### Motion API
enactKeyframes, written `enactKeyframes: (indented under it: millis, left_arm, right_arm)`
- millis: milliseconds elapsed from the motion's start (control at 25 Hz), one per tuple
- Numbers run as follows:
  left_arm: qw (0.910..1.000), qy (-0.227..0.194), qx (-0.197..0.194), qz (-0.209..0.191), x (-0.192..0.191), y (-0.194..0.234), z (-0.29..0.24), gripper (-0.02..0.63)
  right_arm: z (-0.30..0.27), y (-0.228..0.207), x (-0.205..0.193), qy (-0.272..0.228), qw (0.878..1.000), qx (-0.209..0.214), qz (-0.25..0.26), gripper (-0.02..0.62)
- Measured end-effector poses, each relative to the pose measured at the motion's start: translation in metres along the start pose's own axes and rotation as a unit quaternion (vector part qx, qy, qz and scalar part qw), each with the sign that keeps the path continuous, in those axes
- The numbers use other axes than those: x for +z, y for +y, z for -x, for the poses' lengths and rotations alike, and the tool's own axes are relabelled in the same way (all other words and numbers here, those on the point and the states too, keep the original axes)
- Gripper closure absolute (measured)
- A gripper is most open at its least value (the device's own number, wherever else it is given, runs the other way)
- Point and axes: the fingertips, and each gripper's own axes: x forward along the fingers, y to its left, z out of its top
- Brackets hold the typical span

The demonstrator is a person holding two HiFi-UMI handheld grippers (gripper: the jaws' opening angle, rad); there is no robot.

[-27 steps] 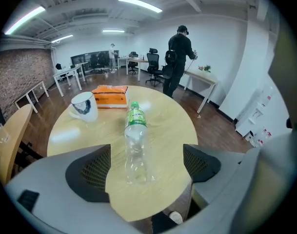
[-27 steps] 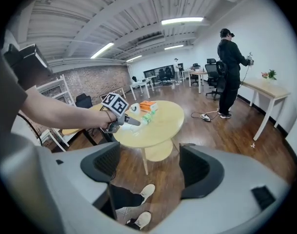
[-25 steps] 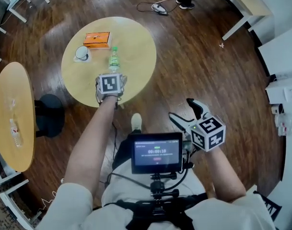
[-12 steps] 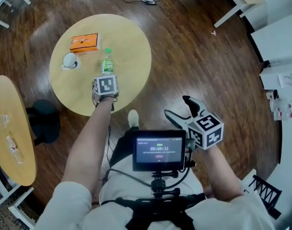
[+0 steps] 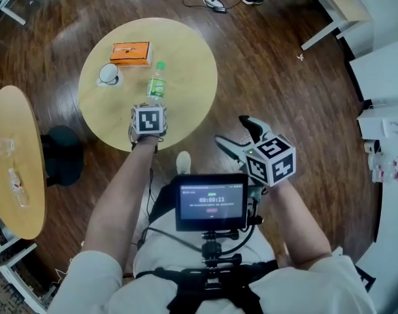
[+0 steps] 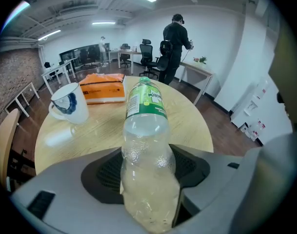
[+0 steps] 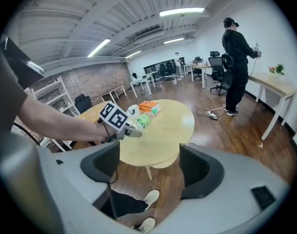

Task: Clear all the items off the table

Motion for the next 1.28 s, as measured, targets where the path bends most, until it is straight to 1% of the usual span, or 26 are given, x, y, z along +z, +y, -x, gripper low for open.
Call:
enactKeyframes:
  millis: [120, 200, 280, 480, 600, 760, 880, 1040, 1160, 1280]
  left_arm:
    - [0.9999, -0.01, -0.007, 0.001, -0.006, -0.004, 0.02, 0.339]
    - [0.9995, -0.03, -0.009, 0.001, -0.009, -0.009, 0.041, 0.339]
    - [0.9986, -0.05, -0.014, 0.005, -0.018, -0.018, 0.075, 0.339]
    - [0.9972, -0.071, -0.013, 0.019, -0.072, -0.038, 0.157, 0.337]
    - [0.9956, -0.083, 0.004, 0.043, -0.105, -0.041, 0.204, 0.337]
    - [0.9904, -0.095, 0.05, 0.087, -0.159, -0.03, 0.273, 0.337]
    - [0.9842, -0.098, 0.091, 0.116, -0.193, -0.011, 0.32, 0.337]
    - [0.974, -0.105, 0.137, 0.147, -0.223, 0.019, 0.369, 0.337]
    - [0.9617, -0.118, 0.175, 0.175, -0.247, 0.054, 0.406, 0.337]
    - [0.9459, -0.13, 0.212, 0.209, -0.275, 0.094, 0.441, 0.337]
  right_arm:
    - [-0.002, 0.005, 0.0, -0.001, 1.0, 0.013, 0.007, 0.206]
    - [0.001, 0.009, -0.004, -0.004, 1.0, 0.022, 0.016, 0.206]
    - [0.012, 0.018, -0.012, -0.011, 0.999, 0.03, 0.028, 0.206]
    - [0.05, 0.036, -0.039, -0.025, 0.997, 0.049, 0.054, 0.207]
    - [0.065, 0.04, -0.054, -0.032, 0.996, 0.058, 0.067, 0.207]
    - [0.07, 0.059, -0.078, -0.025, 0.992, 0.088, 0.081, 0.207]
    - [0.066, 0.076, -0.086, -0.02, 0.989, 0.11, 0.097, 0.207]
    - [0.058, 0.095, -0.085, -0.014, 0.985, 0.131, 0.115, 0.207]
    - [0.044, 0.121, -0.079, -0.008, 0.979, 0.149, 0.139, 0.206]
    - [0.028, 0.152, -0.07, 0.002, 0.973, 0.166, 0.163, 0.207]
